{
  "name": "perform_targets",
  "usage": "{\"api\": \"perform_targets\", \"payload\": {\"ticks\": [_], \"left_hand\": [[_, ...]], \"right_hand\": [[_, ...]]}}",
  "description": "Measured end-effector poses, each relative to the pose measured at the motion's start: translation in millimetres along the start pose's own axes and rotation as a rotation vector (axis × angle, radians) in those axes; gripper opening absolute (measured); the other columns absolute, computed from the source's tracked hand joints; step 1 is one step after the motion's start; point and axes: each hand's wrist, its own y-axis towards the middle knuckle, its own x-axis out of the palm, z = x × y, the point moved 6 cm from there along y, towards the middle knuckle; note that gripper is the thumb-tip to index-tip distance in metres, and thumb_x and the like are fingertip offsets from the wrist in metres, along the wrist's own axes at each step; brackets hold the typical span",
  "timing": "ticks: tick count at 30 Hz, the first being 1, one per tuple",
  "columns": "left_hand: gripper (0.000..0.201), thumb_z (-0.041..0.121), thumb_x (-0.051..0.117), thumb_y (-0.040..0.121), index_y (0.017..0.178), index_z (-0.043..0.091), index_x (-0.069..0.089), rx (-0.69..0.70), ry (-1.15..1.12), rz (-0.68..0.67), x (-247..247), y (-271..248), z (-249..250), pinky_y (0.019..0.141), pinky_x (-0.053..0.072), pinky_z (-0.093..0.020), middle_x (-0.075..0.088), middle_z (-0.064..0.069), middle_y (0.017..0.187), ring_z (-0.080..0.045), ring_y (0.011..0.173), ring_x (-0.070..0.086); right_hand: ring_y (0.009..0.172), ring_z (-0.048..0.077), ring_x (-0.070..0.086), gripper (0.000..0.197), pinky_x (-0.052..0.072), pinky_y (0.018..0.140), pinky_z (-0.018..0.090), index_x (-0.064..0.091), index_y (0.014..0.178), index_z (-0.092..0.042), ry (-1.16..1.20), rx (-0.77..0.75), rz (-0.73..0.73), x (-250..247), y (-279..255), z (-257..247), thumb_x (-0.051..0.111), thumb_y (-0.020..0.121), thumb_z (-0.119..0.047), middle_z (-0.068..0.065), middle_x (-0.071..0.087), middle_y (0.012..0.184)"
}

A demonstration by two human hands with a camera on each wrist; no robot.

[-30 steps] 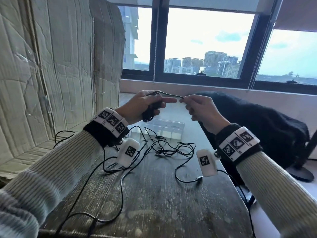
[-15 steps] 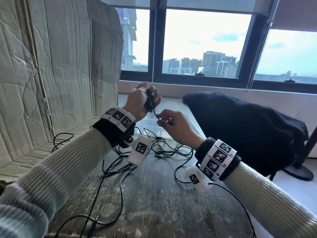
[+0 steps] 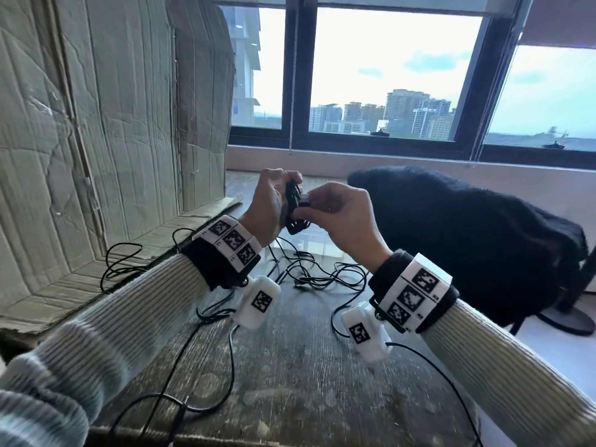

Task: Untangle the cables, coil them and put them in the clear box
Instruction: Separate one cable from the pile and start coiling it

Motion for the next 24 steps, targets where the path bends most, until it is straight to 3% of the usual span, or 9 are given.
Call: {"api": "perform_targets", "payload": {"ticks": [3,6,8,10,12,14,17,19,24], "left_hand": [[0.034,0.030,0.014,0.095,0.092,0.016,0.044,-0.030,0.005,-0.041,7,-3,-4,0.062,0.038,-0.028,0.042,-0.003,0.078,-0.016,0.068,0.044],[0.030,0.021,0.018,0.096,0.098,0.015,0.048,-0.022,-0.013,0.036,5,2,-4,0.068,0.042,-0.033,0.041,-0.005,0.081,-0.017,0.073,0.045],[0.029,0.012,0.022,0.095,0.098,0.015,0.051,-0.018,0.006,0.100,6,6,-6,0.063,0.042,-0.030,0.040,-0.004,0.081,-0.015,0.071,0.043],[0.031,0.005,0.025,0.095,0.100,0.017,0.054,-0.010,0.041,0.137,8,10,-8,0.058,0.040,-0.026,0.040,-0.004,0.080,-0.013,0.067,0.041],[0.032,0.003,0.026,0.096,0.105,0.018,0.053,-0.007,0.109,0.136,9,13,-12,0.056,0.041,-0.026,0.046,-0.007,0.081,-0.014,0.067,0.044],[0.031,0.005,0.027,0.097,0.108,0.019,0.052,-0.002,0.148,0.110,9,13,-17,0.062,0.042,-0.031,0.047,-0.009,0.086,-0.017,0.073,0.047],[0.030,0.006,0.026,0.098,0.120,0.014,0.046,0.001,0.256,0.101,10,11,-22,0.056,0.039,-0.024,0.041,-0.005,0.083,-0.013,0.069,0.040],[0.029,0.007,0.026,0.099,0.122,0.013,0.043,-0.013,0.257,0.137,4,11,-26,0.059,0.042,-0.025,0.042,-0.007,0.087,-0.014,0.071,0.042],[0.024,0.011,0.032,0.102,0.124,0.011,0.041,-0.026,0.317,0.109,-4,17,-31,0.067,0.042,-0.030,0.043,-0.005,0.083,-0.019,0.074,0.044]], "right_hand": [[0.074,0.008,0.065,0.025,0.055,0.070,0.025,0.076,0.085,-0.025,-0.064,0.018,0.053,-6,3,8,0.087,0.065,-0.016,-0.006,0.066,0.088],[0.077,0.022,0.072,0.032,0.059,0.069,0.037,0.074,0.098,-0.016,0.096,0.186,0.123,-10,3,27,0.085,0.068,-0.011,0.005,0.072,0.093],[0.074,0.026,0.073,0.029,0.061,0.071,0.044,0.074,0.102,-0.010,0.136,0.237,0.164,-8,-3,36,0.080,0.074,-0.009,0.009,0.075,0.088],[0.073,0.021,0.071,0.022,0.060,0.077,0.042,0.074,0.105,-0.013,0.043,0.179,0.182,-5,-8,35,0.072,0.083,-0.011,0.007,0.076,0.085],[0.072,0.013,0.067,0.028,0.059,0.072,0.030,0.068,0.117,-0.014,-0.019,0.171,0.124,2,-7,31,0.060,0.091,-0.009,0.005,0.074,0.093],[0.071,0.009,0.061,0.042,0.052,0.064,0.021,0.049,0.130,-0.014,0.069,0.311,0.080,4,-5,34,0.053,0.090,-0.002,0.004,0.066,0.096],[0.076,0.022,0.054,0.060,0.048,0.082,0.040,0.022,0.134,-0.005,0.412,0.509,0.028,5,-7,39,0.048,0.082,0.008,0.018,0.054,0.094],[0.081,0.025,0.058,0.061,0.047,0.096,0.048,0.015,0.134,-0.004,0.446,0.573,-0.079,6,-10,41,0.047,0.086,0.016,0.023,0.057,0.097],[0.095,0.030,0.064,0.042,0.058,0.079,0.040,0.022,0.132,-0.007,0.437,0.642,-0.183,8,-22,42,0.042,0.097,0.005,0.028,0.053,0.129]]}}
